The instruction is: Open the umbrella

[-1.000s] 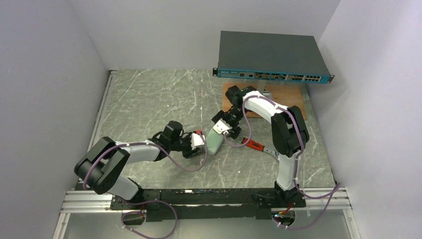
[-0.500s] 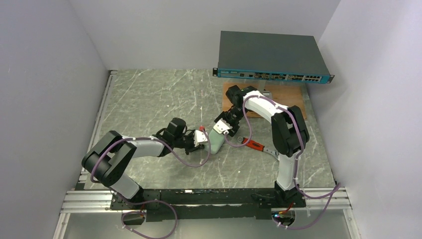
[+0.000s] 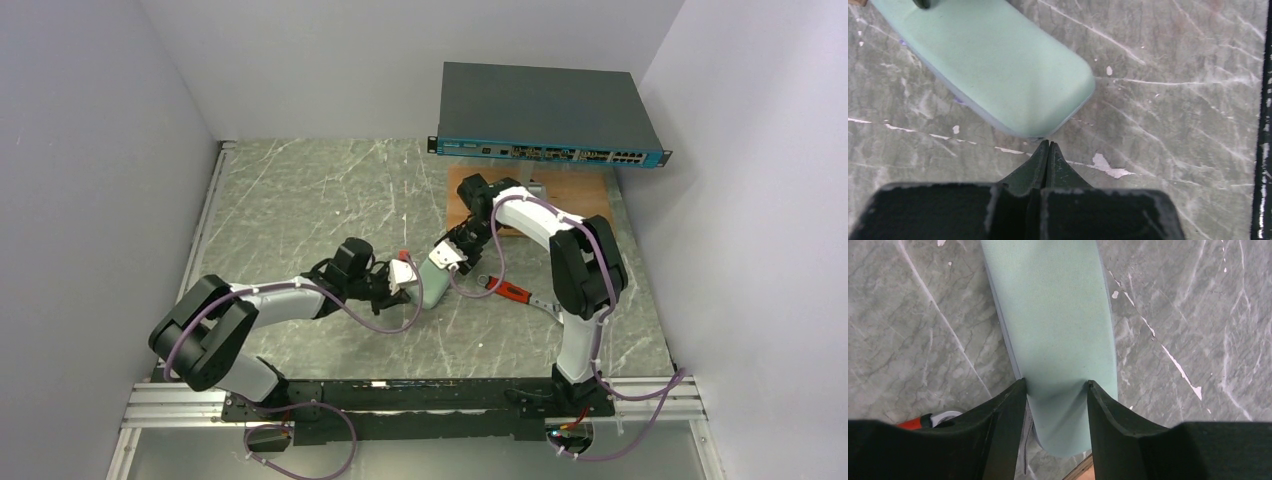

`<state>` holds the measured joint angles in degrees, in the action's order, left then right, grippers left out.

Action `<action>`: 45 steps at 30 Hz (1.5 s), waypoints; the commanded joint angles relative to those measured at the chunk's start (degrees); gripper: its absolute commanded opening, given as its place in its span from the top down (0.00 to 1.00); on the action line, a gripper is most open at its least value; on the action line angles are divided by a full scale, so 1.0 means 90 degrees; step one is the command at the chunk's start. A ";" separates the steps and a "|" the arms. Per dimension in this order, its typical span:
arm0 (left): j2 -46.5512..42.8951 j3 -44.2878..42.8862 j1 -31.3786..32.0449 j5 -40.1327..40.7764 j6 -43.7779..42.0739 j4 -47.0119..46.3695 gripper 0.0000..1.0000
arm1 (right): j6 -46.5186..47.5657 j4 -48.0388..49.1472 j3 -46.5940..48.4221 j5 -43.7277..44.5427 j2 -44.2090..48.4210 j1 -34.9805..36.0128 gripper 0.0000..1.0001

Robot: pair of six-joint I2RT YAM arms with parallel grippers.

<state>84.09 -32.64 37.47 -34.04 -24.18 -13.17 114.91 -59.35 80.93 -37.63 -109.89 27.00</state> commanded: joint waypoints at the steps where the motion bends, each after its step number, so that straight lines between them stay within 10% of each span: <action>1: -0.0157 0.0033 0.0148 0.0092 0.0671 -0.0054 1.00 | -0.0855 -0.0132 -0.0341 0.0008 -0.0006 0.0005 0.65; 3: -0.0175 0.0098 -0.0031 0.0215 0.1010 -0.0269 0.98 | -0.0904 0.0000 -0.0556 0.0007 0.0136 0.0005 0.66; 8: -0.0439 0.0497 -0.0317 0.0337 0.0836 -0.0747 0.49 | -0.0630 0.0199 -0.1008 -0.0013 0.0420 0.0008 0.67; 12: -0.0382 0.0521 -0.0282 0.0294 0.0343 -0.0888 0.44 | -0.0414 0.0172 -0.0994 -0.0056 0.0385 0.0001 0.67; 26: 0.0736 -0.0104 -0.0121 -0.0325 -0.0120 -0.1152 0.54 | -0.0514 0.0102 -0.0835 0.0012 0.0226 0.0006 0.69; 36: 0.0820 -0.0111 -0.0075 -0.0208 0.0546 -0.0948 1.00 | -0.0876 0.0304 -0.0955 0.0055 0.0241 0.0007 0.75; 45: 0.0248 0.0088 0.0237 0.0122 0.1273 -0.0755 1.00 | -0.1867 0.0876 -0.1258 0.0201 0.0395 0.0015 0.88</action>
<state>90.28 -32.16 37.12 -32.40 -16.21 -19.81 103.66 -52.49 73.45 -38.44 -105.21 26.65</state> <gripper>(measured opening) 0.023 0.163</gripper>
